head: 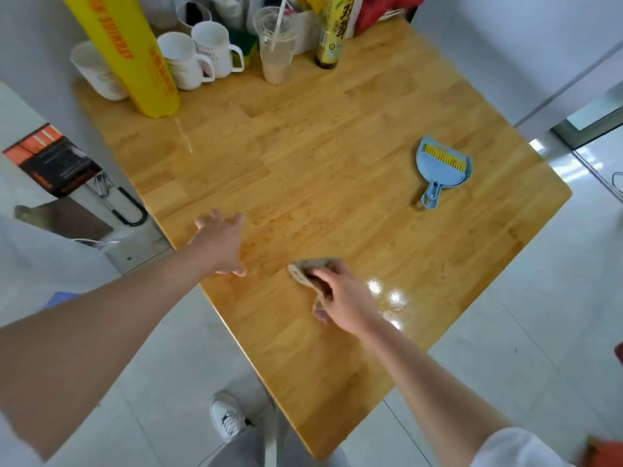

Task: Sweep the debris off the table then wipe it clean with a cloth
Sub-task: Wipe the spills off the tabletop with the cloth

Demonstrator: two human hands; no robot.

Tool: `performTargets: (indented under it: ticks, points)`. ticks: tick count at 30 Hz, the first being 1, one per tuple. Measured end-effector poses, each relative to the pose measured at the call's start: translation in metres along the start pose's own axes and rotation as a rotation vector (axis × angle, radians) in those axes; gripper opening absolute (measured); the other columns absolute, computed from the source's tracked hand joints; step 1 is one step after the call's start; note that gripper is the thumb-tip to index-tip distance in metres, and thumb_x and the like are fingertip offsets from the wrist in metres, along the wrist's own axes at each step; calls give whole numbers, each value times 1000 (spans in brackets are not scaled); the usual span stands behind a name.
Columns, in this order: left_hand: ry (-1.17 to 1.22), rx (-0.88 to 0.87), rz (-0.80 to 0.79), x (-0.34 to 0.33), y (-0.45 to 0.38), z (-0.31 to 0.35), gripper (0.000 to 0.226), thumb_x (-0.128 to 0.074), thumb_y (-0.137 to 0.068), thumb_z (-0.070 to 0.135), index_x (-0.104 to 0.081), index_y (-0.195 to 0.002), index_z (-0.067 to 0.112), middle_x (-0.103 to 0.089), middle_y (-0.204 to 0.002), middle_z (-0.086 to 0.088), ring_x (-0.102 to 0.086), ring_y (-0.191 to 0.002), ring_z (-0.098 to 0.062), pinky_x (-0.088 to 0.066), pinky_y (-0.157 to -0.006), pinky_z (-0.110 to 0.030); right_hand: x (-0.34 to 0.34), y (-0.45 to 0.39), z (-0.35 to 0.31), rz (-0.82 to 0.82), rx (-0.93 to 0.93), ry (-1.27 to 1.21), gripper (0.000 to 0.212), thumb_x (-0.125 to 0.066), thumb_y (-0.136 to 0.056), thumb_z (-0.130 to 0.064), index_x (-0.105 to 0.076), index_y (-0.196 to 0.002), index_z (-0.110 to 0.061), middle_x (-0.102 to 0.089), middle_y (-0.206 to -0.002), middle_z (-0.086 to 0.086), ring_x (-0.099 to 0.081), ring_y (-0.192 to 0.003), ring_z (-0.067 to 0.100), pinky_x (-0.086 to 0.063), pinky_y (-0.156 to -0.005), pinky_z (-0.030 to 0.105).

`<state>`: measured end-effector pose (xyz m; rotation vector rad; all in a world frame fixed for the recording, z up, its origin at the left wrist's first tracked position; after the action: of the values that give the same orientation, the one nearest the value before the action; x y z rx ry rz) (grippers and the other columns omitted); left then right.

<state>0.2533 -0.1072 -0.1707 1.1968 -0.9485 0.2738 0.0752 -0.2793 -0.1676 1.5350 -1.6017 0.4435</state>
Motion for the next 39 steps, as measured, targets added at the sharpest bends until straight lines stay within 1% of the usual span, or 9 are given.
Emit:
performTargets:
  ticks: [4, 6, 9, 13, 20, 22, 29, 36, 39]
  points:
    - [-3, -15, 16, -3, 0, -2, 108, -83, -70, 52, -15, -146, 16, -18, -146, -33, -26, -132, -56, -41, -99, -50, 105, 31, 161, 513, -738, -275, 37, -70, -75, -28, -58, -109, -33, -62, -113, 2, -73, -60, 15, -61, -59, 38]
    - [-20, -5, 9, -2, -2, -1, 111, -82, -71, 53, -12, -148, 15, -17, -148, -35, -25, -133, -57, -40, -101, -50, 108, 26, 167, 653, -931, -357, 43, -73, -76, -22, -55, -113, -32, -58, -116, 4, -74, -69, 22, -58, -62, 33]
    - [-44, -1, -14, 3, 1, 5, 111, -81, -73, 53, -9, -149, 13, -16, -149, -35, -22, -135, -57, -39, -102, -49, 57, -37, 67, 398, -480, -110, 63, -77, -80, -17, -49, -134, -32, -47, -126, 3, -68, -81, 23, -59, -64, 36]
    - [-32, 14, -25, 4, 3, 2, 108, -82, -70, 54, -15, -146, 16, -16, -148, -32, -24, -134, -55, -44, -100, -51, -5, -34, 1, -36, -3, -28, 37, -60, -95, -13, -58, -129, -26, -44, -133, -4, -71, -62, 13, -61, -57, 37]
    - [-30, 9, -28, -2, 2, -2, 111, -79, -73, 56, -8, -151, 22, -13, -151, -27, -19, -137, -54, -44, -101, -54, 130, 54, 192, 485, -762, -131, 46, -58, -90, -19, -52, -132, -35, -53, -125, 9, -64, -77, 23, -56, -75, 39]
    - [-40, 5, -30, -4, -2, -2, 108, -79, -73, 56, -11, -148, 21, -17, -146, -29, -22, -135, -54, -45, -100, -54, 103, 47, 159, 446, -688, -57, 44, -58, -90, -23, -50, -132, -33, -51, -124, 9, -67, -77, 23, -59, -70, 42]
    - [-43, -15, -30, -2, 1, 3, 100, -80, -73, 55, -17, -142, 18, -20, -143, -29, -22, -134, -54, -47, -96, -51, -35, 7, -46, -47, 127, 91, 43, -66, -90, -22, -55, -132, -27, -48, -134, 8, -65, -91, 19, -59, -66, 27]
    - [8, -32, -77, 12, -9, -12, 58, -56, -94, 38, -29, -145, 27, -22, -143, -21, -21, -135, -53, -48, -79, -41, 61, 19, 99, 520, -705, -191, 47, -62, -91, -20, -50, -134, -34, -53, -117, 0, -68, -65, 19, -60, -70, 44]
    - [-18, -71, -116, 15, -15, -16, 55, -45, -96, 24, -29, -148, 32, -20, -147, -21, -16, -139, -57, -46, -79, -40, 2, 6, 6, 443, -526, -63, 47, -56, -94, -16, -48, -139, -30, -46, -122, -1, -64, -61, 7, -52, -54, 23]
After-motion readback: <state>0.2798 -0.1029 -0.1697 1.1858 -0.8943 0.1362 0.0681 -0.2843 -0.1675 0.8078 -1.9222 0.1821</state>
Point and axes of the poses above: each hand's wrist, its own y-axis away from the middle knuckle, its own x-axis out of the back of the hand, z = x × y, the point moved 8 cm from there along -y, towards the middle knuckle
